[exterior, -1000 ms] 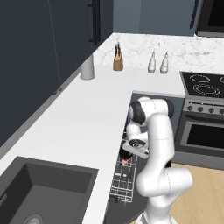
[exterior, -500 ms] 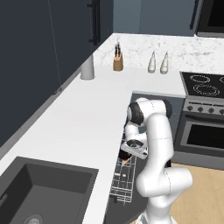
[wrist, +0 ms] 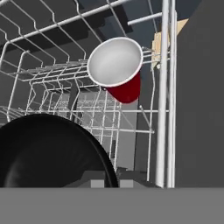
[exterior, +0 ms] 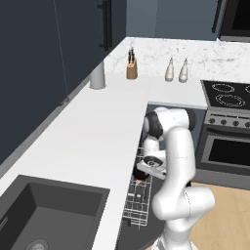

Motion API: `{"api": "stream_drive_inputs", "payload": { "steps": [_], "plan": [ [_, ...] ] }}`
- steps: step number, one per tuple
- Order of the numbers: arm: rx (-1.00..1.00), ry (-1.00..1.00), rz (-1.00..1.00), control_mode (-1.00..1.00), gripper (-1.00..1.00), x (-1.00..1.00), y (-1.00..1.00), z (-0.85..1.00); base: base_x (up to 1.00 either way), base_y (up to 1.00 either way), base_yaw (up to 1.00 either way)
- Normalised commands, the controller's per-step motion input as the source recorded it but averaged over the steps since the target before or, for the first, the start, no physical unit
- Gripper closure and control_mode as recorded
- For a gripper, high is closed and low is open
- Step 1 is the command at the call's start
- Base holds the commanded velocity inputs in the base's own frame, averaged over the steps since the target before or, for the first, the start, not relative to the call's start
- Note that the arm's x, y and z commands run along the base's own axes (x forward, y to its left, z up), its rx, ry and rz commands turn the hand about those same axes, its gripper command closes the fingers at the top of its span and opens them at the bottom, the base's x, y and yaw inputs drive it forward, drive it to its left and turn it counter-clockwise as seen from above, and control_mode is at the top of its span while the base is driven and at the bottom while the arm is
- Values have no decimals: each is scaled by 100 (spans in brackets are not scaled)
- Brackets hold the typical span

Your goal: Pick up the cup and bowl from the counter, place them in the dishwasher, and close the dishwasher door.

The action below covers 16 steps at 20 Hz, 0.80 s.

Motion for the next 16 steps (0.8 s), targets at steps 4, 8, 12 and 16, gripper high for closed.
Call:
{"api": "stream_drive_inputs", "payload": {
  "steps": [4,8,12,16],
  "plan": [
    [10,-9,15,-100,100,-75,2,0,0,0,0],
    [4,-6,16,-100,100,10,22,-2,0,0,0],
    [14,-5,23,-100,100,27,1,0,0,0,0],
    [4,-6,13,-100,100,53,28,-8,0,0,0]
  ]
}}
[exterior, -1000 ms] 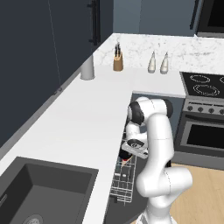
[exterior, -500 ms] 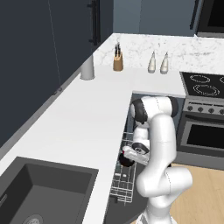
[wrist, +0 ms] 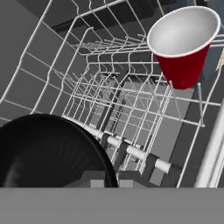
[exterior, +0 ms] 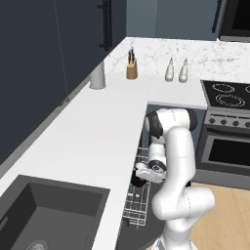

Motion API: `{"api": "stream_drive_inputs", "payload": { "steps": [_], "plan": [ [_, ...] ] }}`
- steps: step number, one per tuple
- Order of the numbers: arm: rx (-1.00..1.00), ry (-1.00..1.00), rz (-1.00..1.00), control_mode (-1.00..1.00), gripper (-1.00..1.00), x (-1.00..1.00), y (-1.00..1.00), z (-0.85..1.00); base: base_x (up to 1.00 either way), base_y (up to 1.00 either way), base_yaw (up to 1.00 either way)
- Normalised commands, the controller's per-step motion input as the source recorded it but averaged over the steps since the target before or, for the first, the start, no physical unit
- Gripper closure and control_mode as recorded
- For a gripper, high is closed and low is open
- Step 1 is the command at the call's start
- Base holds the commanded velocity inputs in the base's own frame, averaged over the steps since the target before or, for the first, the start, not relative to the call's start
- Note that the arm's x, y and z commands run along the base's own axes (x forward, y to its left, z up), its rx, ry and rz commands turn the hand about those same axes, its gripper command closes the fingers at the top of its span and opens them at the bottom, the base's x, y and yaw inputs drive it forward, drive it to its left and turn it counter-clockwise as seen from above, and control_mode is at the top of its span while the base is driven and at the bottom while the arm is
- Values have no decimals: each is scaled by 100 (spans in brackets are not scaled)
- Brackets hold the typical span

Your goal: Pick up the cup and bowl from the counter, place them in the dishwasher, and close the dishwasher door.

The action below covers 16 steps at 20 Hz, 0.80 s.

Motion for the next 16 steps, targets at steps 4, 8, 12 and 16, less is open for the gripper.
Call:
{"api": "stream_drive_inputs", "payload": {
  "steps": [4,8,12,16],
  "plan": [
    [0,-12,6,-100,100,35,0,-36,0,0,0],
    [-3,-19,6,-100,100,7,1,-79,0,0,0],
    [-10,-33,4,-100,-100,0,3,-88,0,0,0],
    [0,-16,0,-100,-100,-6,-7,-39,0,0,0]
  ]
}}
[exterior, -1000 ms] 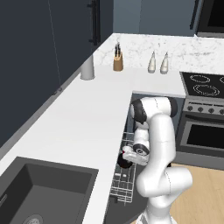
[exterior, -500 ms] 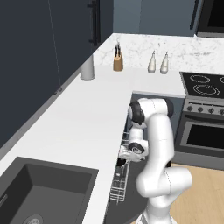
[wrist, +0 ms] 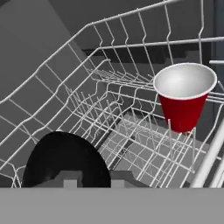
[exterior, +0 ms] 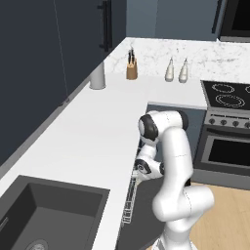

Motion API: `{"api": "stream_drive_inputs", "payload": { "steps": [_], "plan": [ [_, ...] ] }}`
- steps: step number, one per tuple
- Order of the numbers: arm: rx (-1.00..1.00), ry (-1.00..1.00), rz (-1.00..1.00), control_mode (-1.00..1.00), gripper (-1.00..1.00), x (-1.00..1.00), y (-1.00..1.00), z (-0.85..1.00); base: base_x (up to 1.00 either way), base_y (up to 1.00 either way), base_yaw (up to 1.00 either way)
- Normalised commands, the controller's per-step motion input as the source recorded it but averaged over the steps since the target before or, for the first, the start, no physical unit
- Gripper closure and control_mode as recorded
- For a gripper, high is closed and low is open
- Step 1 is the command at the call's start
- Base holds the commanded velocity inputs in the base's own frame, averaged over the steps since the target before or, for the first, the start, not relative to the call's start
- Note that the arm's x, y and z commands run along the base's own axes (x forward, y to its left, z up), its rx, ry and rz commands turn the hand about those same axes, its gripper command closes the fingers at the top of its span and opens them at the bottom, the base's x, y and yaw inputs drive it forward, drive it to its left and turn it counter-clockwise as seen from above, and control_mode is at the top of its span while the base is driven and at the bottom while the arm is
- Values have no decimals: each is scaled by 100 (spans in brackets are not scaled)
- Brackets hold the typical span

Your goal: Pick up the cup and bowl from the counter, place them in the dishwasher, and close the dishwasher door.

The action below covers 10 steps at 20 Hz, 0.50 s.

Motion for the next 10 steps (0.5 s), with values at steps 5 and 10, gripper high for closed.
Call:
{"api": "stream_drive_inputs", "payload": {
  "steps": [5,10],
  "plan": [
    [1,-12,0,-100,-100,-28,-25,-2,0,0,0],
    [0,-7,-3,-100,-100,-63,-22,82,0,0,0]
  ]
}}
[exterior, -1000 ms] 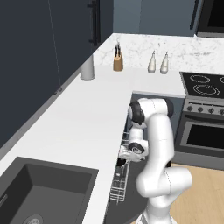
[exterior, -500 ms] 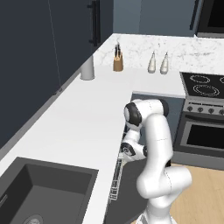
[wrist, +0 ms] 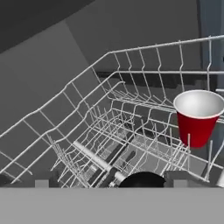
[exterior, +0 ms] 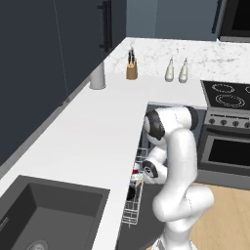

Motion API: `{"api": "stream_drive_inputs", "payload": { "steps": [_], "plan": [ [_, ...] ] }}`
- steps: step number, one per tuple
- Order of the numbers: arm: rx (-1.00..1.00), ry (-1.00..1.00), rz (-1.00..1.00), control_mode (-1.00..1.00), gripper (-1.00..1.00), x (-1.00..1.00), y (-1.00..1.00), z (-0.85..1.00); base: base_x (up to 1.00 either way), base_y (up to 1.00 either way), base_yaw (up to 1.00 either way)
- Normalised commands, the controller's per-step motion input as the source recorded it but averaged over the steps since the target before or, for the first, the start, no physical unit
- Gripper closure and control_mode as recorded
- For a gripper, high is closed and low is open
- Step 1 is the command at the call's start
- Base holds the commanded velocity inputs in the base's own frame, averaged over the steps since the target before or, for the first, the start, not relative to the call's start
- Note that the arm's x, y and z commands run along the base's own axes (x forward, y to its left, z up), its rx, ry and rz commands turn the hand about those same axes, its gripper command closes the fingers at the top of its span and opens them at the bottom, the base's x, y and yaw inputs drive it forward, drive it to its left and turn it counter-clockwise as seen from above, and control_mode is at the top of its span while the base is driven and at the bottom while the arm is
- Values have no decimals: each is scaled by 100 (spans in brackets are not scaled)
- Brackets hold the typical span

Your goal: Pick up the cup and bowl from the counter, place them in the dishwasher, and close the dishwasher door.

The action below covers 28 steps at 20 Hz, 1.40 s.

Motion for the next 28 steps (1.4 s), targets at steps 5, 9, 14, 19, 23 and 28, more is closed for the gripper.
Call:
{"api": "stream_drive_inputs", "payload": {
  "steps": [5,9,14,19,23,28],
  "plan": [
    [0,0,-3,-100,-100,-70,-61,100,0,0,0],
    [0,0,-2,-100,-100,-56,-69,100,0,0,0],
    [-1,3,-3,-100,-100,-38,-42,100,0,0,0],
    [-4,14,-6,-100,-100,-2,-30,100,0,0,0],
    [2,31,-6,-100,-100,-28,-90,90,0,0,0],
    [19,23,-8,-100,-100,-82,-100,11,0,0,0]
  ]
}}
